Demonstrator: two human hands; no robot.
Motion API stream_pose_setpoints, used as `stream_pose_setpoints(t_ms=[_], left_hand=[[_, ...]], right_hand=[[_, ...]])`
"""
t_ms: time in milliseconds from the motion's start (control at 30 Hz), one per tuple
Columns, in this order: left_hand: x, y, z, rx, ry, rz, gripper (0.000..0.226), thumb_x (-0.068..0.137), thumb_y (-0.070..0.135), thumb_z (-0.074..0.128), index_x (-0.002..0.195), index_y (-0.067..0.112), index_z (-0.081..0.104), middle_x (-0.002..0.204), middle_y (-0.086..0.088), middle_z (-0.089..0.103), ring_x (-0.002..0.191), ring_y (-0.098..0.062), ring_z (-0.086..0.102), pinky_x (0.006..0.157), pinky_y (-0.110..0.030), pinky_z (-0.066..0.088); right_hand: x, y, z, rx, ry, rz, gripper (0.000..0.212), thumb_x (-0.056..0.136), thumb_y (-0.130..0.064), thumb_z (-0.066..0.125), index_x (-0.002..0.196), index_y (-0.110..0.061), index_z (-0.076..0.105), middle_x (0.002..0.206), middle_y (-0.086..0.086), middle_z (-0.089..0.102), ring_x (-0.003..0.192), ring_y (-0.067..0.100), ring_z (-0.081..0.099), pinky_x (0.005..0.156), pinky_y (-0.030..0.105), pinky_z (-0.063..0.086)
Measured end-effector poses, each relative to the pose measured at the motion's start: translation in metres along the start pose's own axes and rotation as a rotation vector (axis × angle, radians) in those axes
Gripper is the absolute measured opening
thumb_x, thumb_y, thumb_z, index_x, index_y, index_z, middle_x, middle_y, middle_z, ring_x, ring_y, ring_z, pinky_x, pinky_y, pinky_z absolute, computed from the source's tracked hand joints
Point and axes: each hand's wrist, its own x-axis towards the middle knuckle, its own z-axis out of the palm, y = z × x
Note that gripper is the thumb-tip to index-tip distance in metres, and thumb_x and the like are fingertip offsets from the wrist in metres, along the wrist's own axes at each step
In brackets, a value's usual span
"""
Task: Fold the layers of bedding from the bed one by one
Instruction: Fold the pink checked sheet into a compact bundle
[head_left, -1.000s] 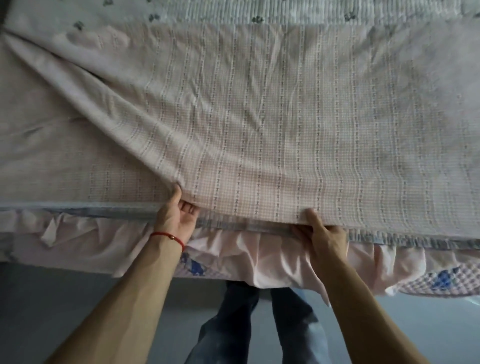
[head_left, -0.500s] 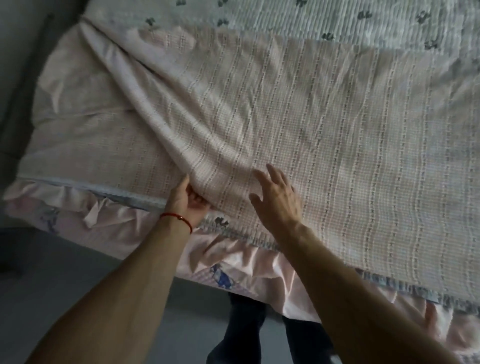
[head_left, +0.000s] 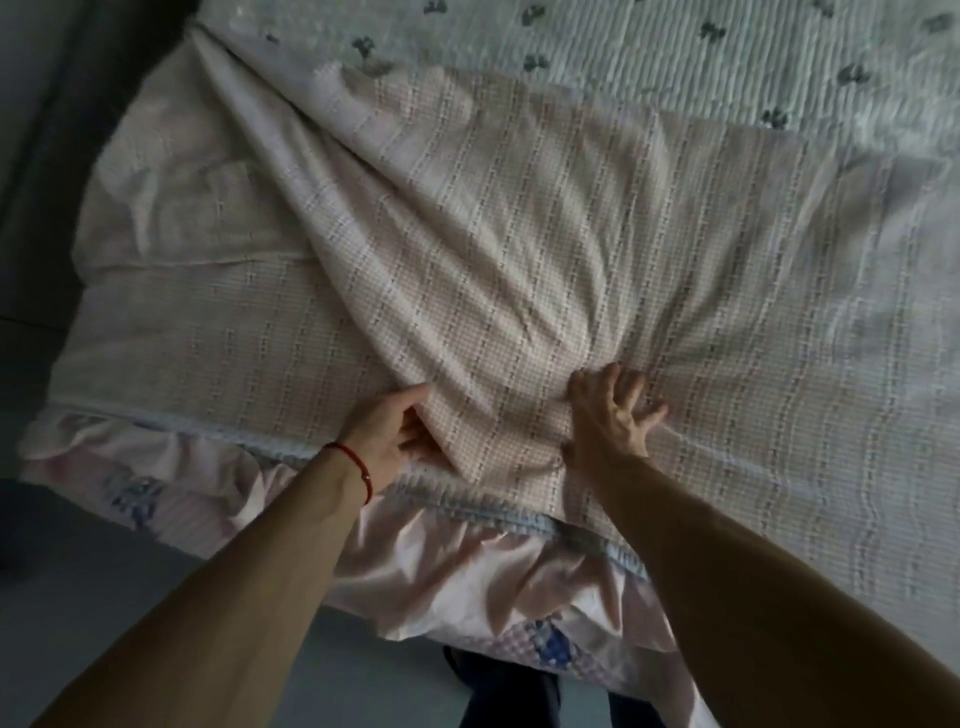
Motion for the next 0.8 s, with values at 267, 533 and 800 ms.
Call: stream_pose_setpoints(t_ms=[267,533,800], left_hand=[[0.008,0.012,-0.001,0.063,-0.059,-0.072,0.035,0.081,0.013,0.076,0.114,0.006,0.070,0.113,-0.017,0.073,0.106,-0.034,0.068,0.095,-0.056,0.054],[0.031,0.115,-0.060,0.291,-0.175,-0.013,0.027,0.101,0.019,0.057,0.125,0.008,0.058,0.131,-0.012,0.062,0.120,-0.029,0.059,0.104,-0.049,0.049],[0.109,0.260,-0.159,-0.236,0.079,0.003,0.027,0.103,0.033,0.053,0.101,0.007,0.058,0.114,-0.016,0.059,0.096,-0.028,0.059,0.097,-0.043,0.050]], right_hand=[[0.000,0.000,0.002,-0.052,-0.082,0.056,0.098,0.080,-0.031,0.080,0.157,-0.023,0.020,0.161,0.019,0.002,0.148,0.049,0.000,0.105,0.086,0.018],[-0.009,0.005,0.020,-0.027,0.080,0.018,0.114,0.062,-0.011,0.092,0.156,-0.019,0.028,0.164,0.021,0.013,0.150,0.053,0.005,0.097,0.090,0.015],[-0.026,-0.023,-0.004,-0.074,0.209,0.097,0.115,0.043,-0.021,0.098,0.146,-0.018,0.046,0.150,0.012,0.033,0.135,0.043,0.034,0.081,0.060,0.041]])
